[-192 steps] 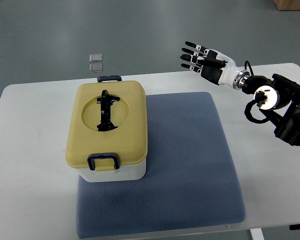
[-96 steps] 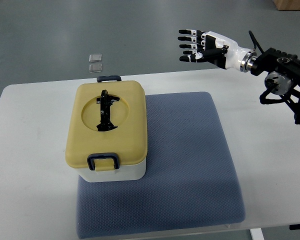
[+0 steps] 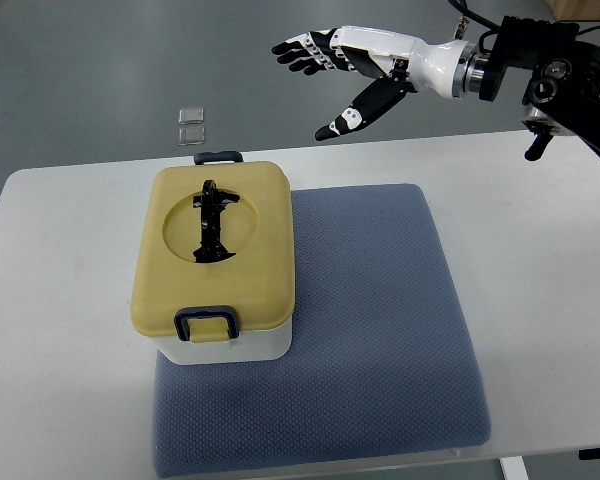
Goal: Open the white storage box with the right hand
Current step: 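Lower the right hand over the black handle on the yellow lid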
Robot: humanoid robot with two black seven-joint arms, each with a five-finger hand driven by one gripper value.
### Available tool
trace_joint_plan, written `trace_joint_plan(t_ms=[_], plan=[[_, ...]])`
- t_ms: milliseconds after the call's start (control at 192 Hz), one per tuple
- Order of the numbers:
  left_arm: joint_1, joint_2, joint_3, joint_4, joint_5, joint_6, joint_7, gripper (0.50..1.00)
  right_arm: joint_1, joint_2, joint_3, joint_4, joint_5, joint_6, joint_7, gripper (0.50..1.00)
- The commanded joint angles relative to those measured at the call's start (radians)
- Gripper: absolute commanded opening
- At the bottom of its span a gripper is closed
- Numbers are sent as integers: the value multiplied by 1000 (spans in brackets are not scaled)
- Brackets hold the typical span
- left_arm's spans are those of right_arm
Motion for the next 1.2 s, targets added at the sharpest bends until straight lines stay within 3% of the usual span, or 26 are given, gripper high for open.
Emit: trace_joint_plan(t_ms=[0,146,459,637,1028,1195], plan=[[0,0,0,0,-1,0,0,1000,29,-24,-28,56,-160,20,79,926],[0,0,0,0,-1,0,0,1000,95,-27,-97,93,-230,23,136,926],[0,0,0,0,1,0,0,1000,251,-3,-278,158,-365,10,139,928],[0,0,0,0,-1,0,0,1000,281,75,-298,155,-474,-20,131,928],[0,0,0,0,-1,0,0,1000,354,263,-336,35,-580,-41,129,928],[0,0,0,0,-1,0,0,1000,353,292,-339,21,-595,-41,93,928]])
